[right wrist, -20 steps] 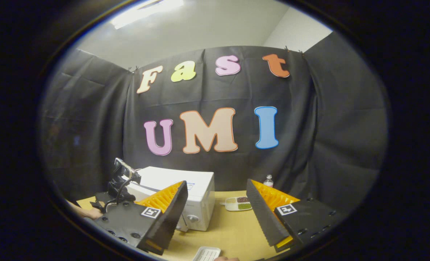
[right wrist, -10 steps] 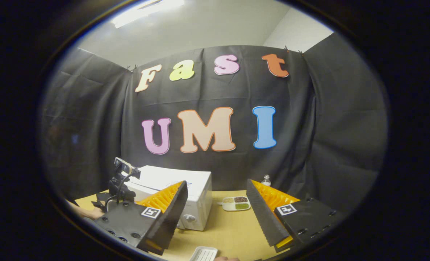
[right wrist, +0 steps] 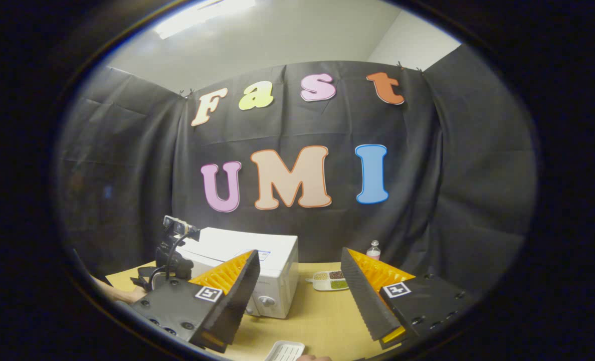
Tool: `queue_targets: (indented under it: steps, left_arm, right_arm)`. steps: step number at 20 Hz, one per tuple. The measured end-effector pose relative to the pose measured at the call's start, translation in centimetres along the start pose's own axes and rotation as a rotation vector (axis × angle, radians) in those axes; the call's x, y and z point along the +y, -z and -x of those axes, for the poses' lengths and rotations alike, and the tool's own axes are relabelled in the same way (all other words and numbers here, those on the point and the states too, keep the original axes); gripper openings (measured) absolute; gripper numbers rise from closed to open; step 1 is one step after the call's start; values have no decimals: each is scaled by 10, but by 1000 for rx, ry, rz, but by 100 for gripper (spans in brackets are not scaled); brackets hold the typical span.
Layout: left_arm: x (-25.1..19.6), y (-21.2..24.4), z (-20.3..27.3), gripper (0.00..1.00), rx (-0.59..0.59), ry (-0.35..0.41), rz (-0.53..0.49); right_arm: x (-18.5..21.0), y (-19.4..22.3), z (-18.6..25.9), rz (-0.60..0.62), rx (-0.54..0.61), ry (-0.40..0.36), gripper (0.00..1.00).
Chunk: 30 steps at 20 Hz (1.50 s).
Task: Open the microwave oven with the left hand, put the food in, and close the microwave oven.
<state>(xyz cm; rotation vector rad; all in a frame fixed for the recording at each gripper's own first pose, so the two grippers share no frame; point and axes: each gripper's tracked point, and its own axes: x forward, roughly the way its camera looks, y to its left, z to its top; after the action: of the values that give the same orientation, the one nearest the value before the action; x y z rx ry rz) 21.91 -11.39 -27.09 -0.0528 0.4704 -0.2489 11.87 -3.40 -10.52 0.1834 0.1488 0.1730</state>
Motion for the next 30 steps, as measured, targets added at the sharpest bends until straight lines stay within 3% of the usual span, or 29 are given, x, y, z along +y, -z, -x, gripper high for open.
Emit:
queue_targets:
  steps: [14,16,22,30]
  left_arm:
    - [-1,-2,-9,0,14,0,-12]
    - [-15,11,-12,1,73,49,16]
    - [-11,3,-6,0,48,31,-43]
    - [-11,-12,78,0,-14,29,29]
  right_arm:
    - [-1,4,3,-4,7,22,92]
    - [1,5,3,-1,11,20,92]
    - [3,9,6,3,17,18,92]
    - [9,9,-3,-27,8,16,92]
